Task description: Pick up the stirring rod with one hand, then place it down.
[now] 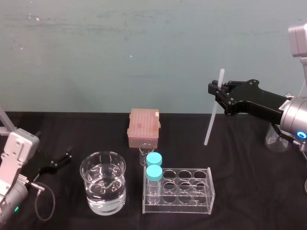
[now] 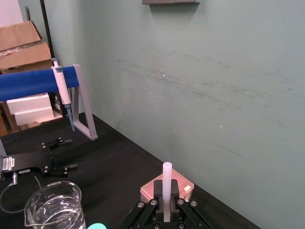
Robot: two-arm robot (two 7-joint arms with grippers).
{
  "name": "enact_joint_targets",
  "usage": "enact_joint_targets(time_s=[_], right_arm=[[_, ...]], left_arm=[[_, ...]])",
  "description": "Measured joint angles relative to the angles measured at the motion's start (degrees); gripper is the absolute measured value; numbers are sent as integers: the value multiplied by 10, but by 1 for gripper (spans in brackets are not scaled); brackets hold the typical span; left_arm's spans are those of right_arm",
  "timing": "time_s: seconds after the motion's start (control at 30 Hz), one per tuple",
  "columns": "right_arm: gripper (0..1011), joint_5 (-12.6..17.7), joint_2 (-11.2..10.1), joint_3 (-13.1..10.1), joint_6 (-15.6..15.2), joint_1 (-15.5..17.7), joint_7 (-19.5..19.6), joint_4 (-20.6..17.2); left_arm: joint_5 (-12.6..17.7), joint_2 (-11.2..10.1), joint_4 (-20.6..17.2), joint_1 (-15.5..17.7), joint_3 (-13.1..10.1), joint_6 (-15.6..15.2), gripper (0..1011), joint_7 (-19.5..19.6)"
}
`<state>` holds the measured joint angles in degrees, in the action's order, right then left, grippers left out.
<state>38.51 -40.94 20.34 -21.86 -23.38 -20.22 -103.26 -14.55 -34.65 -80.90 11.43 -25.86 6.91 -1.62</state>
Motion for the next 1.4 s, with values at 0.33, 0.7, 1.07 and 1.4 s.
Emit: enact_joint_targets(time_s=[0.33, 0.7, 1.07, 1.4], right_arm=[[70, 0, 0, 0, 0, 0, 0, 0], [70, 0, 0, 0, 0, 0, 0, 0], [70, 0, 0, 0, 0, 0, 0, 0], [70, 13, -3, -5, -1, -1, -9, -4]], left_arm=[[0, 0, 0, 0, 0, 0, 1005, 0], [0, 0, 0, 0, 0, 0, 1005, 0], [0, 0, 0, 0, 0, 0, 1005, 0], [0, 0, 0, 0, 0, 0, 1005, 0]])
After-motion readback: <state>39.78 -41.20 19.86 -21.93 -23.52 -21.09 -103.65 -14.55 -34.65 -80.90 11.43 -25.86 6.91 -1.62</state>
